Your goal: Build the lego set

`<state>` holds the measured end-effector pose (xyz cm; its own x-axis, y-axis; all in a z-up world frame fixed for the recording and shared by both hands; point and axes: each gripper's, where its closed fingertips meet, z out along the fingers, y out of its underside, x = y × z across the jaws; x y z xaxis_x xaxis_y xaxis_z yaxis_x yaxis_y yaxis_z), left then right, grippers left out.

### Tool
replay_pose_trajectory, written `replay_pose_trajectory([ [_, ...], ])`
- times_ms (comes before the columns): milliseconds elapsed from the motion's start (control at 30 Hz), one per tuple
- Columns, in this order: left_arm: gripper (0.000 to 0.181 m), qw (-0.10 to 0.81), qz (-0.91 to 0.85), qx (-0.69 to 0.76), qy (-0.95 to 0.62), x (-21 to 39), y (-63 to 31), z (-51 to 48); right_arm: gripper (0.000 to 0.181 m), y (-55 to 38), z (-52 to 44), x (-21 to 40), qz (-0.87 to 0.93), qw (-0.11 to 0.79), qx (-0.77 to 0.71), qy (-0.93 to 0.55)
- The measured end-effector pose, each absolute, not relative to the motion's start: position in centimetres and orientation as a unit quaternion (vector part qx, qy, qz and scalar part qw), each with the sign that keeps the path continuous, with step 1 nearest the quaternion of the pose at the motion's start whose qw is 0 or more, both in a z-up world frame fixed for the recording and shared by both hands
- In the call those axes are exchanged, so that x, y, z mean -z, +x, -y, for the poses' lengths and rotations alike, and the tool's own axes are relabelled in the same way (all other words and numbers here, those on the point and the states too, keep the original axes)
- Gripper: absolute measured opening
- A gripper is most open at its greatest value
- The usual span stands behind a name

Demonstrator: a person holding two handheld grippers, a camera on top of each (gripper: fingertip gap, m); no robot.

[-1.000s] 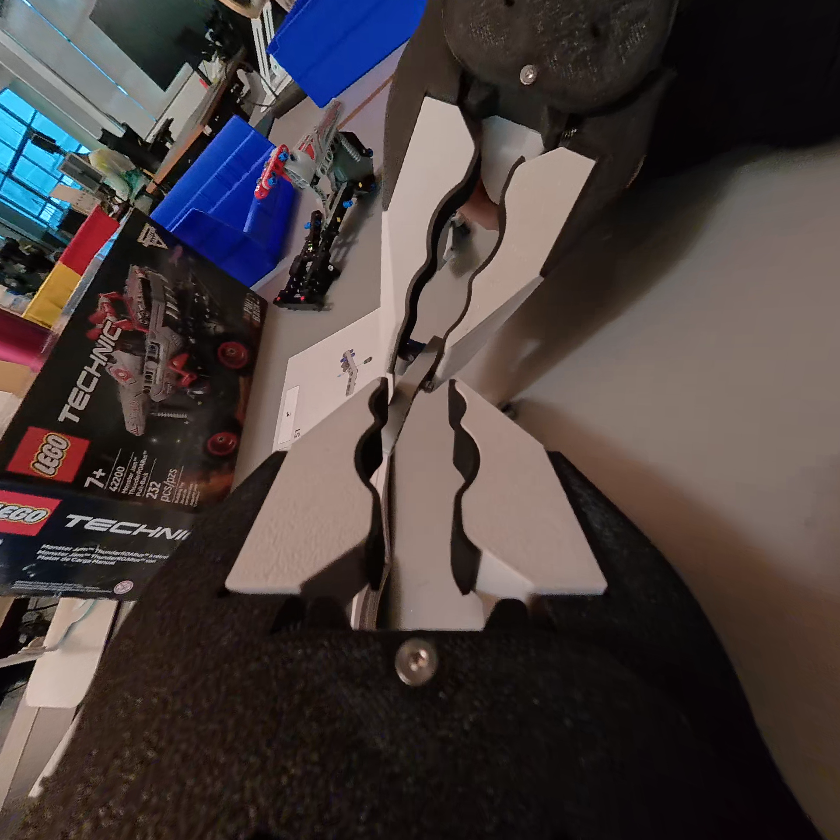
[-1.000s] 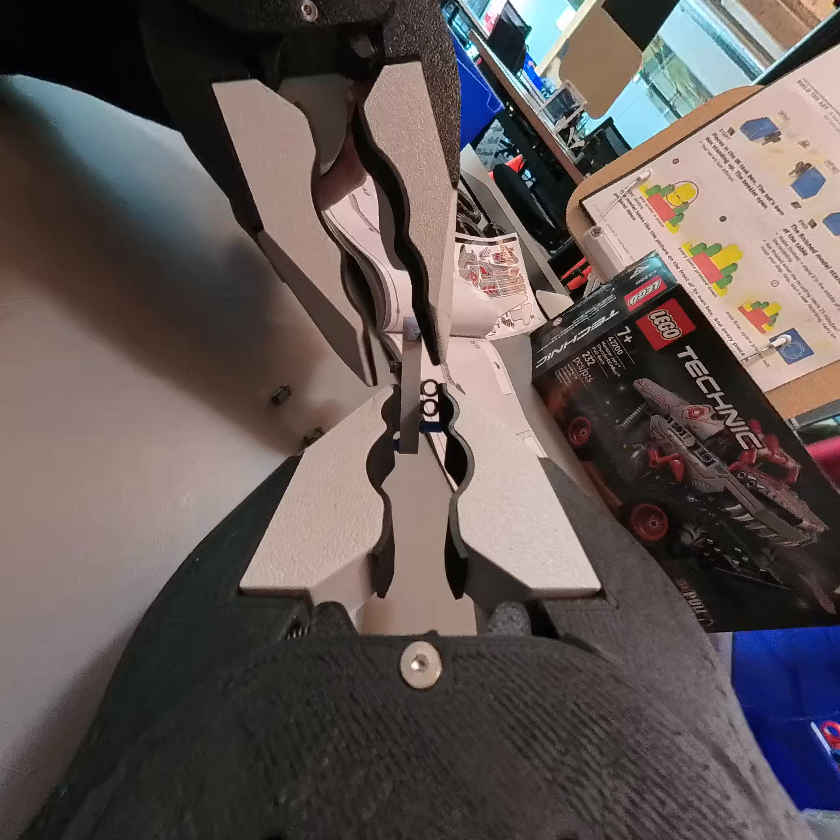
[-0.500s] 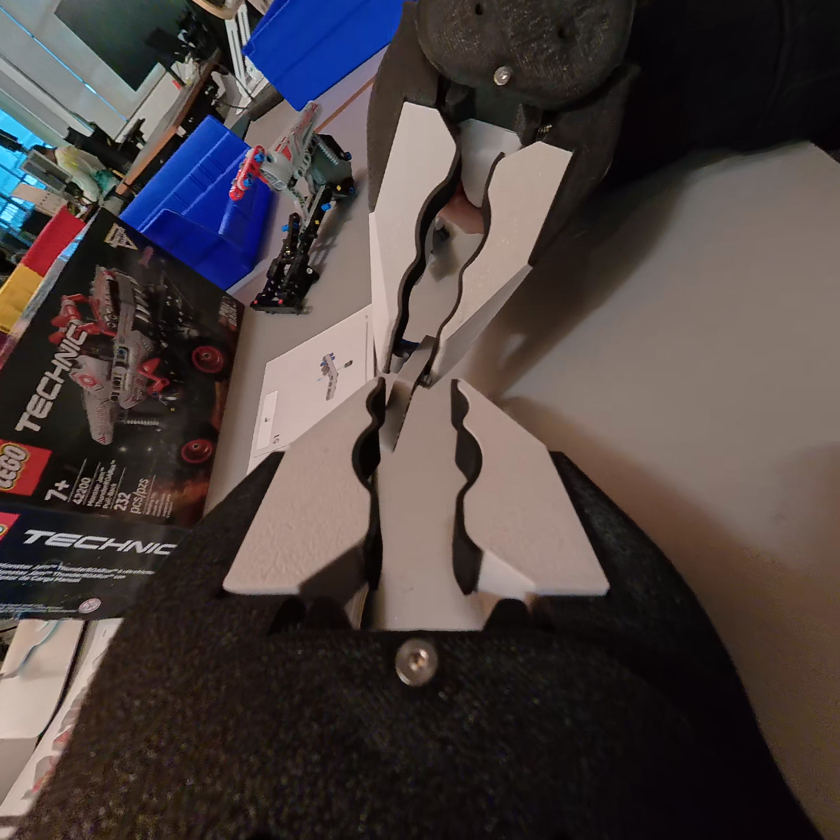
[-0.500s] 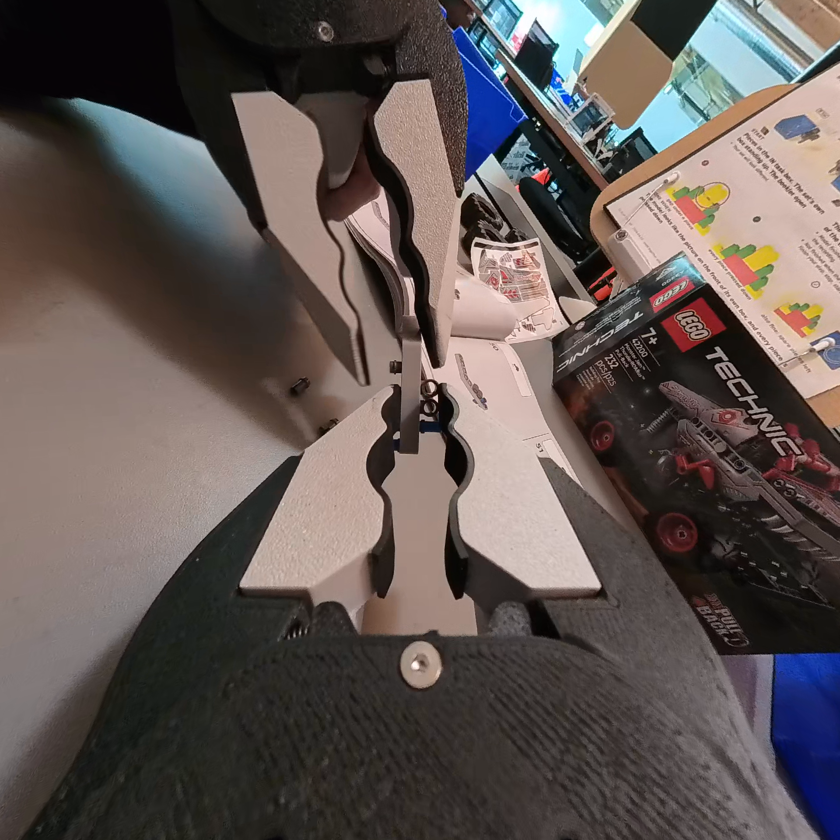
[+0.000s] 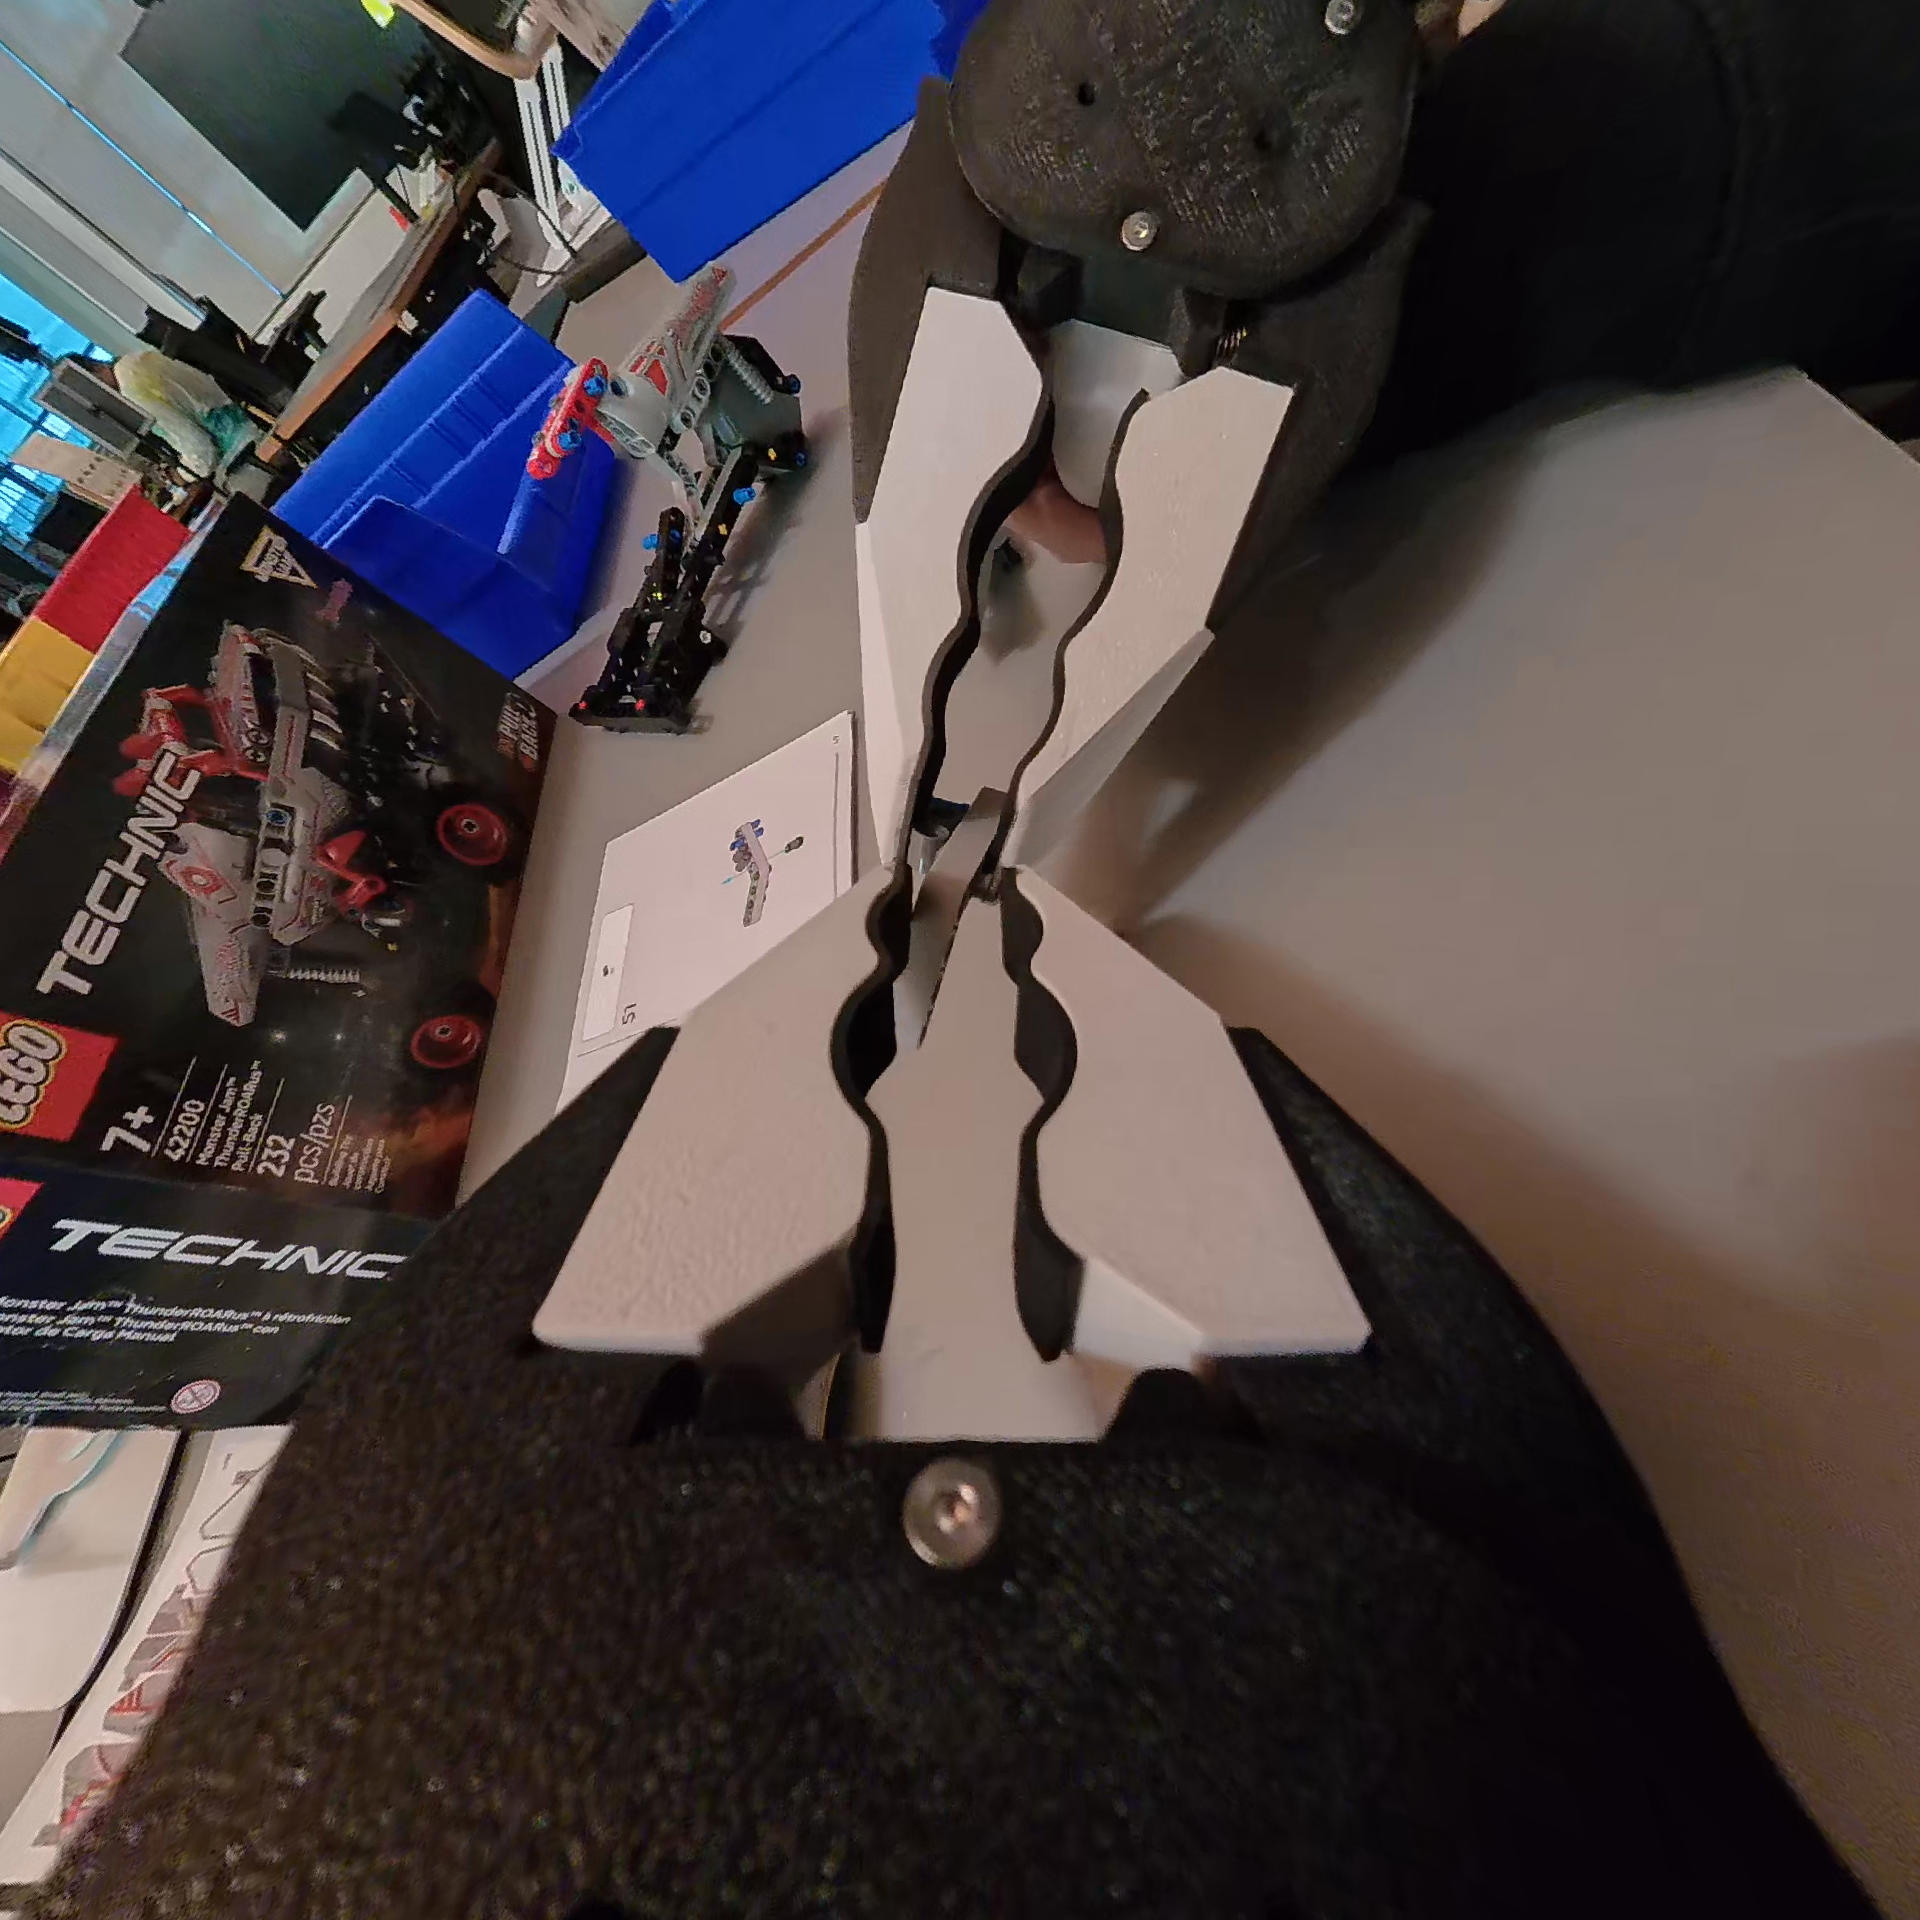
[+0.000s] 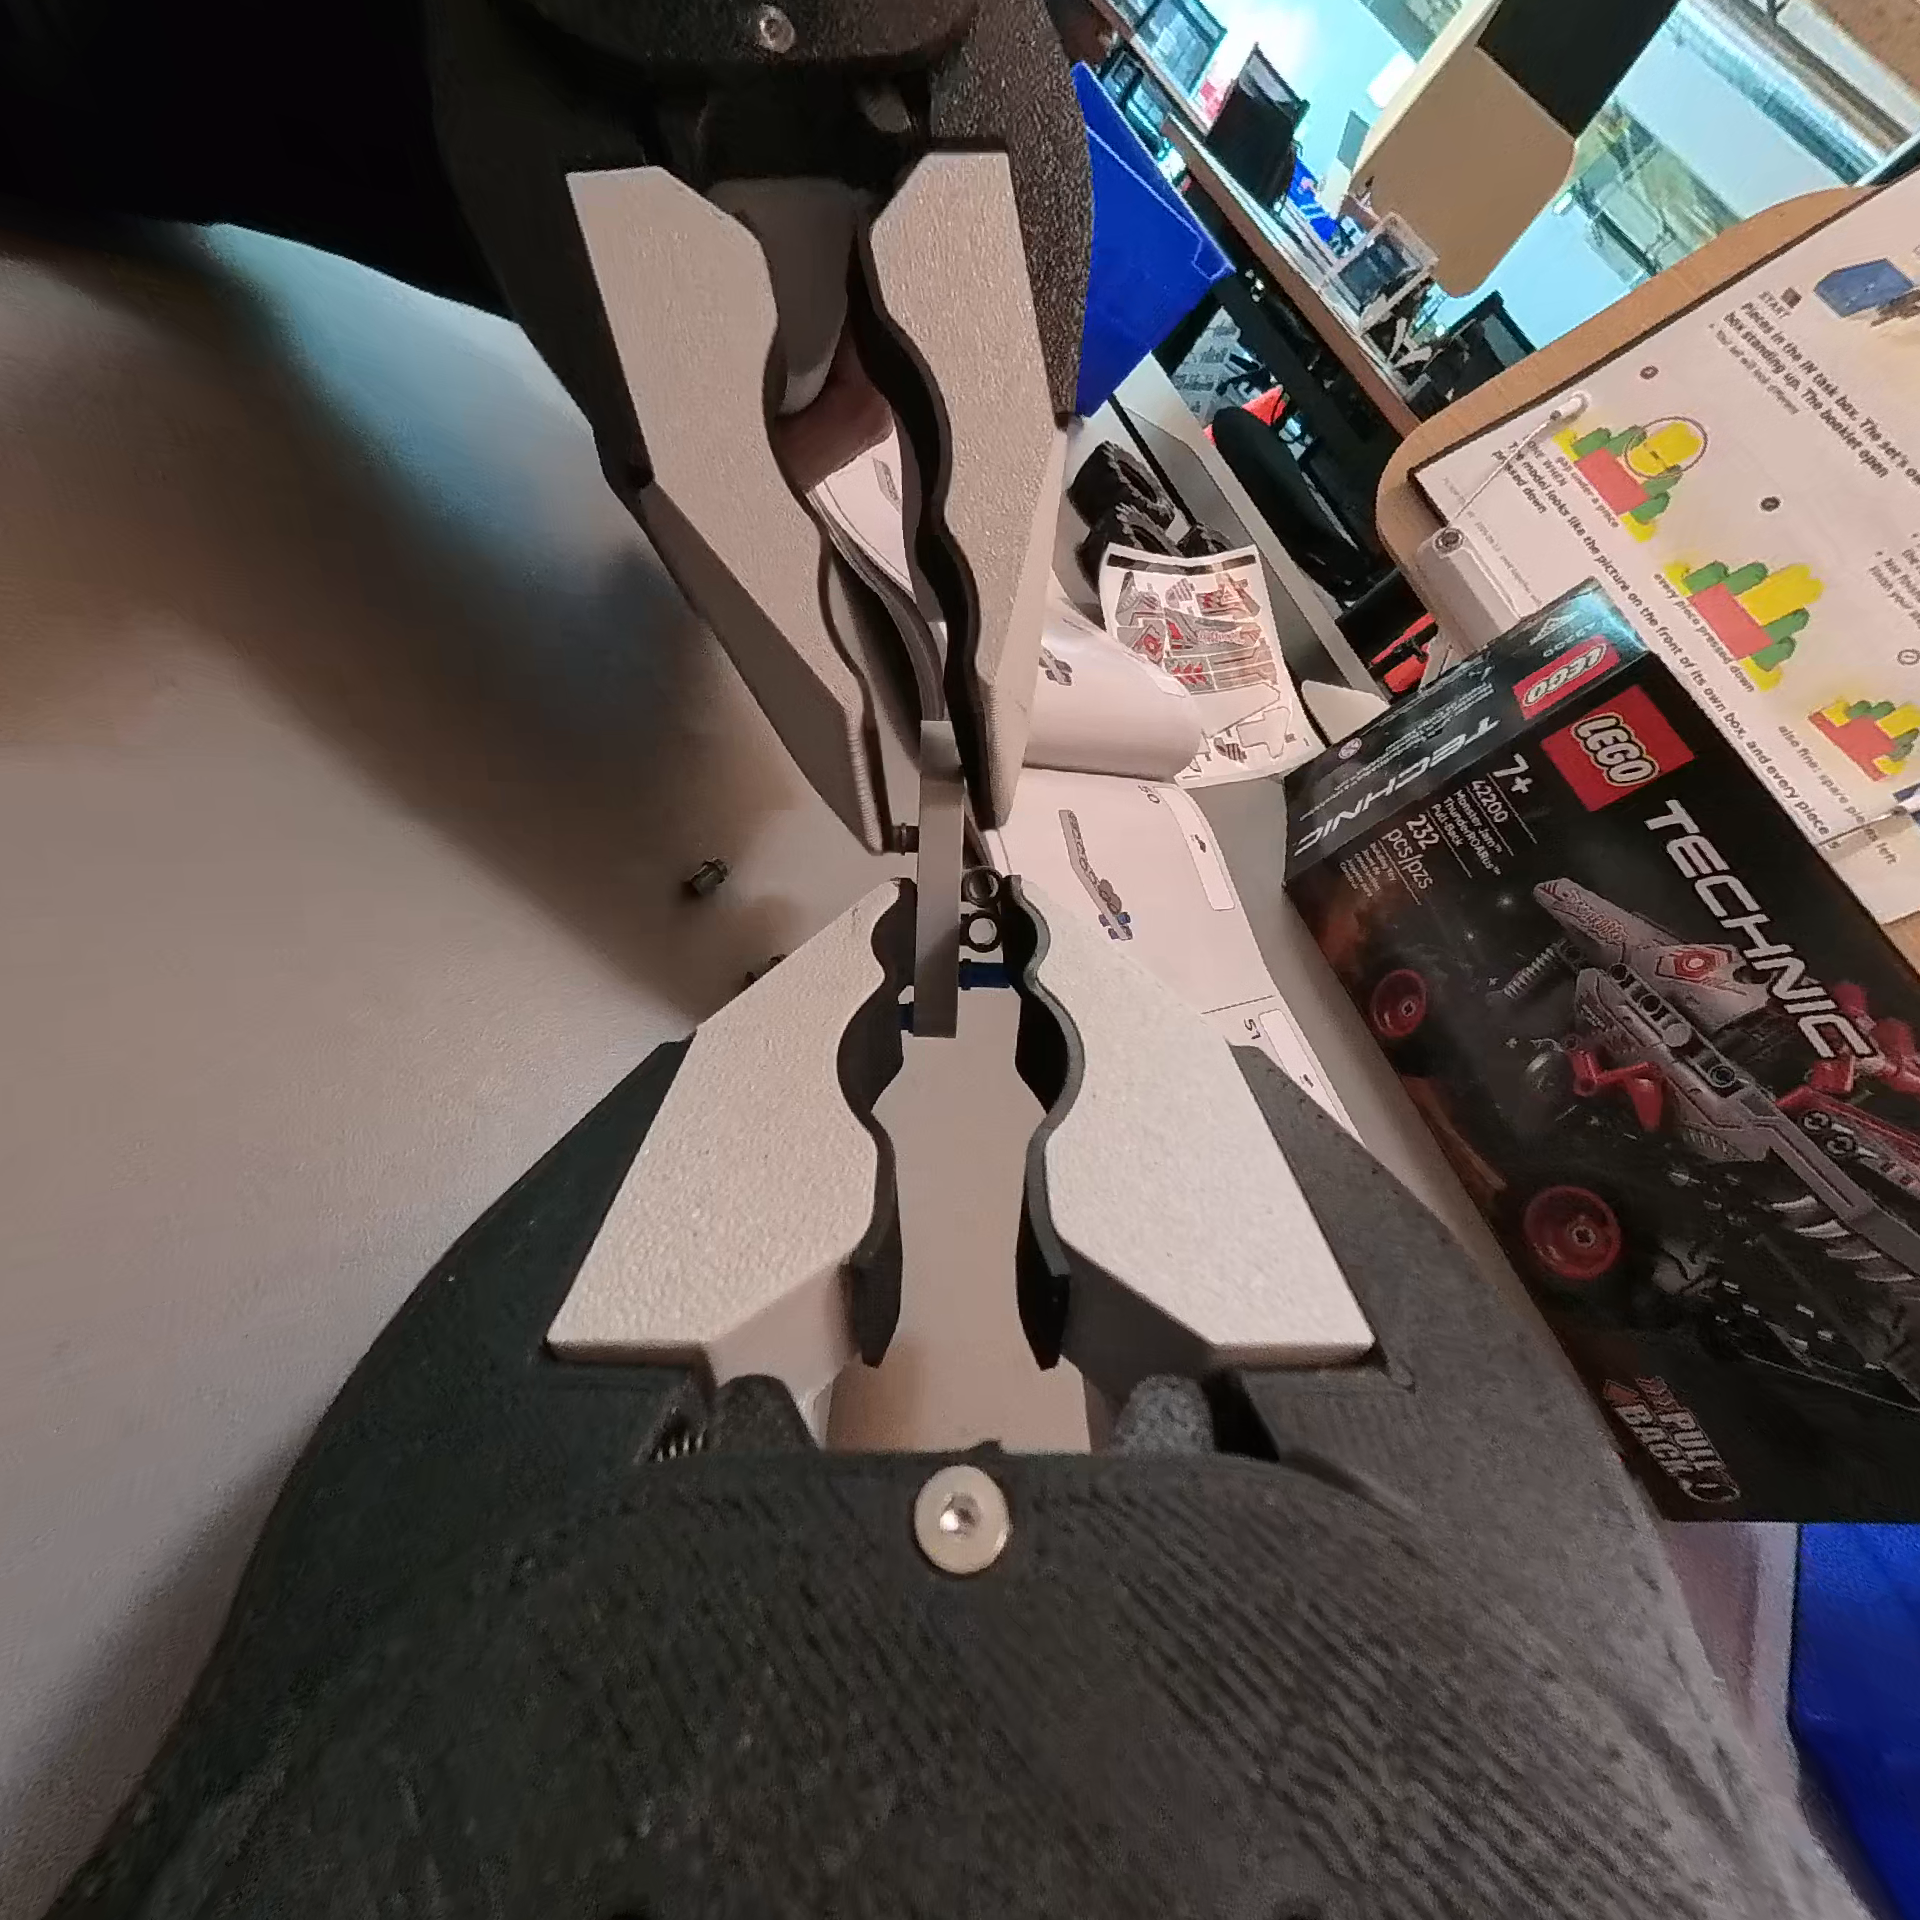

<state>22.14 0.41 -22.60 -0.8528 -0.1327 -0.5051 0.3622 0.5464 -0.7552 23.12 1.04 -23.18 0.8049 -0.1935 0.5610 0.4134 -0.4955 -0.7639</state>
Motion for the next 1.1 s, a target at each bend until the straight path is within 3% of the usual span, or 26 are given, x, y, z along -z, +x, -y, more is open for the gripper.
replay_pose_trajectory([
  [600, 0.009, 0.260, -0.854, 0.444, 0.077, 23.3, 22.3, -0.5, 0.015, 23.0, -1.2, 24.0, 0.078, 0.478, 0.304, -0.820],
  [900, 0.028, 0.269, -0.828, 0.488, 0.065, 22.0, 22.4, -0.6, 0.015, 23.9, -0.7, 22.7, 0.074, 0.481, 0.363, -0.795],
  [1000, 0.023, 0.279, -0.823, 0.491, 0.055, 21.4, 22.7, -0.8, 0.015, 25.6, 0.5, 22.4, 0.026, 0.466, 0.384, -0.796],
  [1100, 0.015, 0.226, -0.854, 0.466, 0.043, 22.6, 21.9, -0.8, 0.015, 27.0, 1.9, 21.8, -0.021, 0.468, 0.398, -0.789],
])
